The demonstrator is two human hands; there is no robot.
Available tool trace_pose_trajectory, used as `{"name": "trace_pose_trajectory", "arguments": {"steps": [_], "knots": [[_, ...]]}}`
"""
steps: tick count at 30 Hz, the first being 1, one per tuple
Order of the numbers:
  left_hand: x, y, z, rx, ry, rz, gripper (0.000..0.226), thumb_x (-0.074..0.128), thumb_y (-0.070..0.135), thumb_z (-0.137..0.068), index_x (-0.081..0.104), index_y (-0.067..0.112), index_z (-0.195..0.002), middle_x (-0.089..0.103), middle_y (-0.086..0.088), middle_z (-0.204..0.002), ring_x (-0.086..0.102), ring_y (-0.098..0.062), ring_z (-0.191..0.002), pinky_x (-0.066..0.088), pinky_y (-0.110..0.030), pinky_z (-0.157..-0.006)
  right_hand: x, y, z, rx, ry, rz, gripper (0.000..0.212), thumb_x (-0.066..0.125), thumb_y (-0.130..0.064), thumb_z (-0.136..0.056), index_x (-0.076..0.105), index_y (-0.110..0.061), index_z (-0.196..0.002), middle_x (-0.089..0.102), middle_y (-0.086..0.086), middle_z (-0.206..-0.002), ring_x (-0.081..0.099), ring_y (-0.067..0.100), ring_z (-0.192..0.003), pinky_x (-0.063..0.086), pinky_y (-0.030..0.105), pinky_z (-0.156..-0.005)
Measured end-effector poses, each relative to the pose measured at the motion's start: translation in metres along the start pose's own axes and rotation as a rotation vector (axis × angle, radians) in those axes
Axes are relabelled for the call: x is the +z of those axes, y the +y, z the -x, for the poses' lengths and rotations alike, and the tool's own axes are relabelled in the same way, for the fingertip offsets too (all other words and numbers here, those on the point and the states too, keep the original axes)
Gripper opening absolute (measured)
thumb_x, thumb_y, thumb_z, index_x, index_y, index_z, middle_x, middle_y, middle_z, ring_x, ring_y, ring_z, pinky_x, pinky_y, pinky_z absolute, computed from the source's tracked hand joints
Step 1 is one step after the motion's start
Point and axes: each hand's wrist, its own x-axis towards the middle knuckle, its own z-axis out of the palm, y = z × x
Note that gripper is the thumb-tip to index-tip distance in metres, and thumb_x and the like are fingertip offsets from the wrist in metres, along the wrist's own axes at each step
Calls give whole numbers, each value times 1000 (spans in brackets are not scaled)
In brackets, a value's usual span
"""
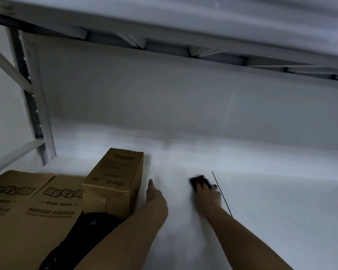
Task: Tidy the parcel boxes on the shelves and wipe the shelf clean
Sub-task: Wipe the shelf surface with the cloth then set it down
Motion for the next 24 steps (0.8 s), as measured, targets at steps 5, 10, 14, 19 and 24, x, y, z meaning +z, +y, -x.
{"name": "trace_pose_trajectory", "arguments": {"steps": [5, 10, 14, 19, 24], "knots": [[-1, 2, 8, -25, -14, 187, 57, 50, 30, -98, 29, 16, -148, 27, -12, -153, 22, -27, -142, -4, -56, -114, -4, -19, 2, 101, -55, 80, 40, 30, -16, -100, 41, -8, -137, 45, 12, -139, 43, 28, -126, 40, 32, -93], [-11, -3, 11, -32, 53, 325, 58, 47, 30, -98, 25, 16, -150, 24, -11, -154, 21, -26, -143, -6, -54, -115, -10, -18, 3, -469, -95, -97, 51, 38, -18, -100, 30, -24, -150, 26, 0, -157, 32, 30, -135, 34, 37, -105], [-17, 1, 11, -55, 77, 345, 59, 47, 30, -98, 24, 15, -150, 23, -12, -155, 21, -27, -143, -7, -54, -115, -6, 18, 7, -225, -54, -36, 50, 38, -21, -98, 33, -23, -148, 33, -1, -153, 37, 32, -131, 38, 35, -100], [-17, 3, 15, -63, 90, 386, 60, 45, 33, -98, 24, 13, -150, 22, -14, -155, 19, -30, -144, -8, -54, -115, -8, 39, 14, 228, -113, 96, 42, 37, -22, -97, 40, -13, -137, 45, 8, -139, 44, 26, -125, 36, 35, -99], [-21, 2, 14, -76, 88, 403, 63, 46, 34, -98, 20, 13, -151, 18, -14, -157, 18, -29, -144, -8, -54, -115, -10, 16, 9, -102, -115, -56, 42, 36, -16, -98, 40, -11, -140, 40, 11, -145, 36, 34, -131, 37, 39, -102]]}}
